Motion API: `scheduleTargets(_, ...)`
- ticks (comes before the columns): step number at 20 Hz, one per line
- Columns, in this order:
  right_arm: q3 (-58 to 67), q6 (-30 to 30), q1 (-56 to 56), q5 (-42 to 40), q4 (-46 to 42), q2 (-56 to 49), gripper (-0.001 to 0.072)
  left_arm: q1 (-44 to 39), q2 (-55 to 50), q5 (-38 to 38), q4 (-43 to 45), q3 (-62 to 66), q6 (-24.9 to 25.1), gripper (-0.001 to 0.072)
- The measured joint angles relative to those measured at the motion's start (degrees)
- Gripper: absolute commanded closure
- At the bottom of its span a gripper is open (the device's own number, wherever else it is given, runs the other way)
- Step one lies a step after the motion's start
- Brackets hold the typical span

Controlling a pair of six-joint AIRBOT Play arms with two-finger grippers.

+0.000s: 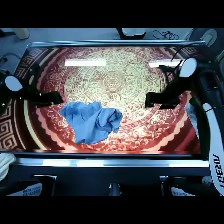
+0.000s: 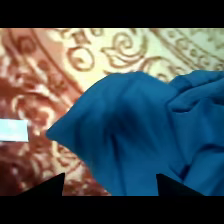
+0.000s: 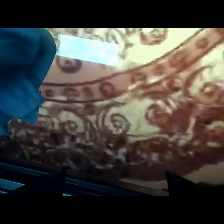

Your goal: Fold the shirts.

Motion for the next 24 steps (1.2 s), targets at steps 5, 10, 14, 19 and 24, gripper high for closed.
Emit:
scheduleTargets(5,-6.78,-0.28,2.97,-4.11,2.19,-2.95,0.0001,4.13,-6.16,6.64,-9.29,-7.43,1.86,0.0005)
scheduleTargets(10,-11.54,-1.20,3.69,-8.85,8.66,-6.32,0.0002,2.97,-12.22,12.85,-16.37,-8.94,3.26,0.0684)
scheduleTargets(14,-13.18,-2.84,6.27,-15.74,14.25,-10.27,0.0003,2.43,-12.24,14.75,-18.49,-9.05,7.56,0.0684)
scheduleTargets(19,-13.66,-4.20,12.22,-22.99,18.71,-14.82,0.0024,2.29,-8.61,15.12,-19.28,-9.05,10.36,0.0685)
scheduleTargets(24,-13.70,-4.37,15.96,-29.05,21.31,-16.65,0.0687,2.21,-5.16,15.15,-19.41,-9.07,11.04,0.0685)
